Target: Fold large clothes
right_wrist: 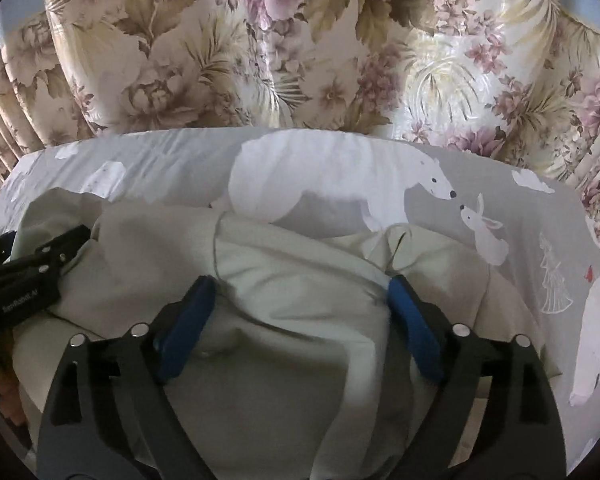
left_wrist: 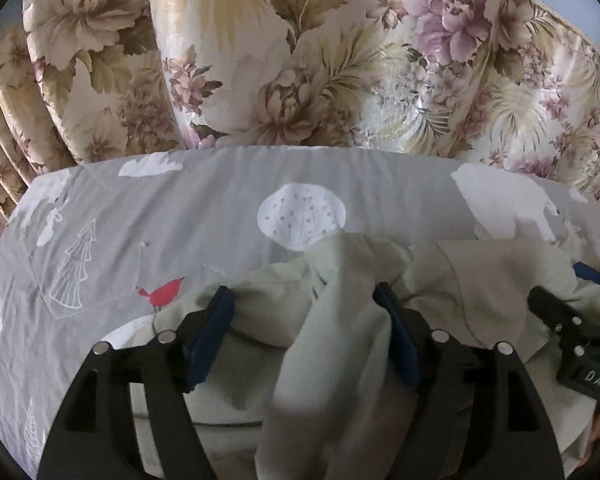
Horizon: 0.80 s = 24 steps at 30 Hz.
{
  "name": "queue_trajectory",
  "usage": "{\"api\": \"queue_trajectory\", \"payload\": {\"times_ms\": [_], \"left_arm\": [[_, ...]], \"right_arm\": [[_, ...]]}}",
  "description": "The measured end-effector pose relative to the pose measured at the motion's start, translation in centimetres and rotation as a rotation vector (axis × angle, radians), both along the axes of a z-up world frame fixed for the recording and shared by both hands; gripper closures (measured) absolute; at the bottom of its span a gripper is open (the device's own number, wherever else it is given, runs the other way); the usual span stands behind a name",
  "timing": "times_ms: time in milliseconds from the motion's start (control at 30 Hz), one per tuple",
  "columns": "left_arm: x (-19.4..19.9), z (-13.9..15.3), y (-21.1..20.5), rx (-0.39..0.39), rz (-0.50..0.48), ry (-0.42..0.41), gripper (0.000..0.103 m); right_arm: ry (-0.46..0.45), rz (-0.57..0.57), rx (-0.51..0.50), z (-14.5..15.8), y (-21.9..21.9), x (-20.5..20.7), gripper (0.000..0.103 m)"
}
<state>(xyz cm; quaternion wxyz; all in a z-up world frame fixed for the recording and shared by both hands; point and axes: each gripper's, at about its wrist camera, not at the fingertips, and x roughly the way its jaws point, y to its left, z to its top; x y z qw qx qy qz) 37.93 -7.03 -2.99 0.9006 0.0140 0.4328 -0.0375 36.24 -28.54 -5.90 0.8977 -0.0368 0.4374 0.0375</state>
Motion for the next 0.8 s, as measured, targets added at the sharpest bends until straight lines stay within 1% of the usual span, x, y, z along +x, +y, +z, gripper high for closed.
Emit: {"api": "queue_trajectory", "payload": {"times_ms": [67, 100, 133, 167, 233, 267, 333, 367, 467, 533, 600, 667, 700, 733, 767, 800], "left_arm": [[-0.1, 0.2, -0.2, 0.009, -0.001, -0.012, 0.029], [-0.4, 0.7, 0.0, 0.001, -0.001, -0.024, 0.029], [-0.9, 1.3, 0.4, -0.017, 0.003, -0.039, 0.03], [-1.3, 2.0, 0.8, -0.043, 0.006, -0.054, 0.031], [-3.7, 4.3, 1.6, -0.117, -0.01, -0.119, 0.031], [-4.8, 5.0, 1.7, -0.127, -0.023, -0.142, 0.03], [-7.3, 6.2, 1.4, -0.118, -0.053, -0.194, 0.027], [-8.8, 6.4, 1.1, -0.099, -0.069, -0.211, 0.026], [-11.9, 6.1, 0.6, -0.044, -0.084, -0.241, 0.022], [-13.0, 5.0, 0.2, -0.019, -0.09, -0.215, 0.022], [-13.1, 3.7, 0.0, -0.004, -0.103, -0.187, 0.022], [-12.9, 2.0, -0.2, 0.041, -0.089, -0.154, 0.022], [-12.6, 1.0, -0.5, 0.079, -0.08, -0.134, 0.021], [-12.4, 0.3, -0.6, 0.103, -0.077, -0.12, 0.019], [-12.1, 0.0, -0.6, 0.102, -0.071, -0.096, 0.018], [-12.1, 0.0, -0.4, 0.087, -0.061, -0.094, 0.017]], "right_arm": [[0.003, -0.012, 0.005, 0.2, 0.0, 0.0, 0.012], [-0.015, -0.016, 0.012, 0.7, -0.1, -0.4, 0.012], [-0.033, -0.017, 0.019, 1.2, -0.2, -0.8, 0.012], [-0.073, -0.014, 0.036, 2.4, -0.4, -2.0, 0.012], [-0.145, 0.024, 0.071, 4.4, -0.7, -5.1, 0.011], [-0.162, 0.039, 0.067, 5.0, -0.7, -6.3, 0.01], [-0.173, 0.067, 0.073, 5.5, -0.7, -8.6, 0.008], [-0.168, 0.076, 0.084, 5.4, -0.8, -9.7, 0.007], [-0.141, 0.082, 0.072, 4.3, -0.8, -11.9, 0.006], [-0.136, 0.081, 0.028, 3.5, -0.6, -12.6, 0.006], [-0.092, 0.072, 0.016, 2.0, -0.7, -12.5, 0.003], [-0.039, 0.057, 0.003, 0.3, -0.8, -11.8, 0.003], [-0.021, 0.04, -0.037, -0.6, -0.8, -11.4, 0.003], [-0.022, 0.046, -0.064, -1.3, -0.7, -11.4, 0.003], [-0.033, 0.048, -0.059, -1.4, -0.8, -11.4, 0.003], [-0.031, 0.045, -0.052, -1.4, -0.9, -11.4, 0.003]]}}
